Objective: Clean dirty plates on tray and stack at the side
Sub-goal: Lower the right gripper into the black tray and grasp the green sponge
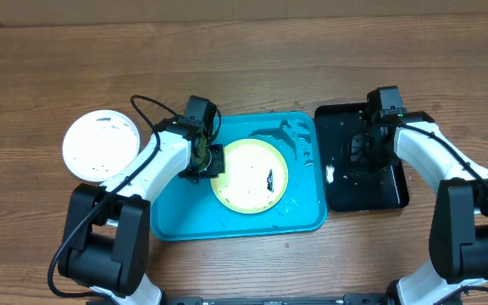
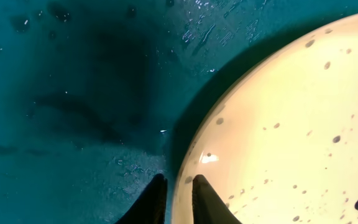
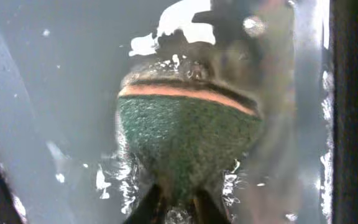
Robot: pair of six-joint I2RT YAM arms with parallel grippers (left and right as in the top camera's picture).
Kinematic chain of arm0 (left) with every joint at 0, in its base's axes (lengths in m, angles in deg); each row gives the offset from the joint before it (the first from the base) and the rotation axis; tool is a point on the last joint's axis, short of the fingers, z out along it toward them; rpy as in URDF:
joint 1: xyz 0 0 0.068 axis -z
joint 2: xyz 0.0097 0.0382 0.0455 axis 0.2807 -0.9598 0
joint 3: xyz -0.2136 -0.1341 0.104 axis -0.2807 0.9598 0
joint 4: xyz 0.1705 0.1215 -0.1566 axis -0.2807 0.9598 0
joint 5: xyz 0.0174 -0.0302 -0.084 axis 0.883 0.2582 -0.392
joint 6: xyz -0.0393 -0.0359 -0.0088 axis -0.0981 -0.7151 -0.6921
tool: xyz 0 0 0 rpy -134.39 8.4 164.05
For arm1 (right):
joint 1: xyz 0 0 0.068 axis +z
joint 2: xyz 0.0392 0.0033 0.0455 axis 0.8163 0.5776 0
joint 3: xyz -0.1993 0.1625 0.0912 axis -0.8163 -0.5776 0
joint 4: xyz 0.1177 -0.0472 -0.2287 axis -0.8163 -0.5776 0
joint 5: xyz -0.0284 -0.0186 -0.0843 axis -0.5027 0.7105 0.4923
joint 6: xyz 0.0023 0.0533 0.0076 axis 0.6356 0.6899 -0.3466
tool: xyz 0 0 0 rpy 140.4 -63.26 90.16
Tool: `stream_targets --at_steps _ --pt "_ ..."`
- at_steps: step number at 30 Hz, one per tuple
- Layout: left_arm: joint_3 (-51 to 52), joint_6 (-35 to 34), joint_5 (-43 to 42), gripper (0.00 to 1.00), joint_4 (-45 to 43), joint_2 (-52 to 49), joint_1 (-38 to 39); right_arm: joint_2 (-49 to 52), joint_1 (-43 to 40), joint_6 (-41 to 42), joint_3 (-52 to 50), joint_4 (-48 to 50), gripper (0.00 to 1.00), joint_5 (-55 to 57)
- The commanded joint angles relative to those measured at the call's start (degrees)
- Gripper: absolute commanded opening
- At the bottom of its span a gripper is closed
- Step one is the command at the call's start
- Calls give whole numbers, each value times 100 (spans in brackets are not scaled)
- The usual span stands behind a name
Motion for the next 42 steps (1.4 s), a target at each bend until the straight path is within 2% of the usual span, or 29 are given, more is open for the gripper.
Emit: stream_targets --at_steps 1,4,10,12,23,29,30,31,32,33,34,35,36,42 --pt "42 48 17 13 -50 -61 79 -20 -4 -15 -55 33 4 -42" --pt "72 44 17 7 -151 -61 79 -20 -4 -37 -46 33 4 -42" --pt "310 -133 17 9 -352 -61 79 -20 -4 -168 -46 31 4 -42" --pt "350 -144 -7 4 -398 -61 79 -20 -4 -166 -46 50 4 -42" --pt "323 -315 -199 4 -337 -59 68 -197 -4 -188 651 -595 4 -39" --pt "212 -664 -201 4 -343 -59 63 -339 -4 -289 664 -927 4 -44" --pt "210 -662 -199 7 -376 -59 63 -339 -4 -317 643 -940 4 -42" --pt "210 -662 -199 21 -417 -59 63 -339 -4 -315 627 -946 4 -42" --pt "210 -660 -192 29 -463 -59 63 -337 -4 -313 619 -946 4 -46" --pt "210 -660 -175 31 -494 -59 63 -334 -4 -313 619 -946 4 -48" --pt "210 -658 -175 31 -509 -59 63 -337 -4 -315 619 -942 4 -48" --pt "210 -658 -177 22 -514 -59 63 -337 -4 -315 621 -929 4 -46" --pt "210 -660 -177 6 -509 -59 63 -337 -4 -315 627 -929 4 -46" --pt "212 -863 -179 4 -321 -59 74 -339 -4 -310 772 -1126 4 -214"
